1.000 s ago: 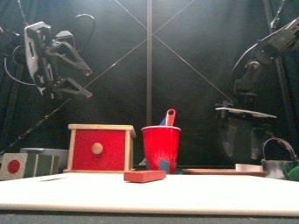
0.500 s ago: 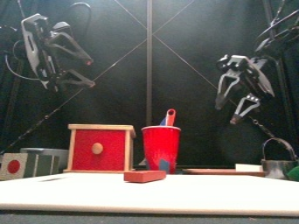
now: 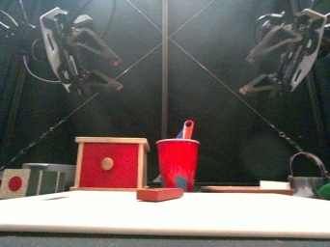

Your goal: Put rice onto plate

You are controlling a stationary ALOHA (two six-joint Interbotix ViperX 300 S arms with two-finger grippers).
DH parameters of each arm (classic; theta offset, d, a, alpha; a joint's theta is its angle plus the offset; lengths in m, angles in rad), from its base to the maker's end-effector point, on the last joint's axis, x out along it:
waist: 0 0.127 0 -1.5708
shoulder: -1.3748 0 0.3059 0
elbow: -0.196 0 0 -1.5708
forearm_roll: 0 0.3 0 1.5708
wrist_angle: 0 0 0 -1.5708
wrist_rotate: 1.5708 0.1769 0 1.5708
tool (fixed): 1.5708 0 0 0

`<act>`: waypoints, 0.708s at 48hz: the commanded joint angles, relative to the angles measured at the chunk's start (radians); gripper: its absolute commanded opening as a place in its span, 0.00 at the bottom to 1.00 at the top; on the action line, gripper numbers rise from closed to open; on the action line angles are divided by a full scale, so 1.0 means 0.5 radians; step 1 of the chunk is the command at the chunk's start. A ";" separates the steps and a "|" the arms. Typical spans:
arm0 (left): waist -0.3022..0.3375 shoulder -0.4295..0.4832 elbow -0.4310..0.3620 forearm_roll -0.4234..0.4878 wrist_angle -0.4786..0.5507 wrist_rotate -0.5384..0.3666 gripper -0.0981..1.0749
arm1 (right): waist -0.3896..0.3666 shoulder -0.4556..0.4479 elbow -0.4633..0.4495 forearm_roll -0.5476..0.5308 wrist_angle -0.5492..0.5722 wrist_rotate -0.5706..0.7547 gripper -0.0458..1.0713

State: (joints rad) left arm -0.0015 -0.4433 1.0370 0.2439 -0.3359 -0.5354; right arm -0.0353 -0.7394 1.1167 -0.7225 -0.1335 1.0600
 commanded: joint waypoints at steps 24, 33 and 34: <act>0.012 -0.003 0.012 -0.028 -0.028 0.012 0.85 | -0.025 0.000 0.012 0.012 -0.028 0.003 0.96; 0.071 -0.003 0.040 -0.021 -0.028 0.015 0.85 | -0.049 0.003 0.012 0.012 -0.028 0.003 0.96; 0.074 -0.003 0.040 -0.021 -0.028 0.015 0.85 | -0.049 0.006 0.012 0.012 -0.028 0.003 0.96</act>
State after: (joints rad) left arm 0.0230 -0.4433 1.0692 0.2316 -0.3405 -0.5292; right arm -0.0568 -0.7348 1.1321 -0.7179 -0.1396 1.0600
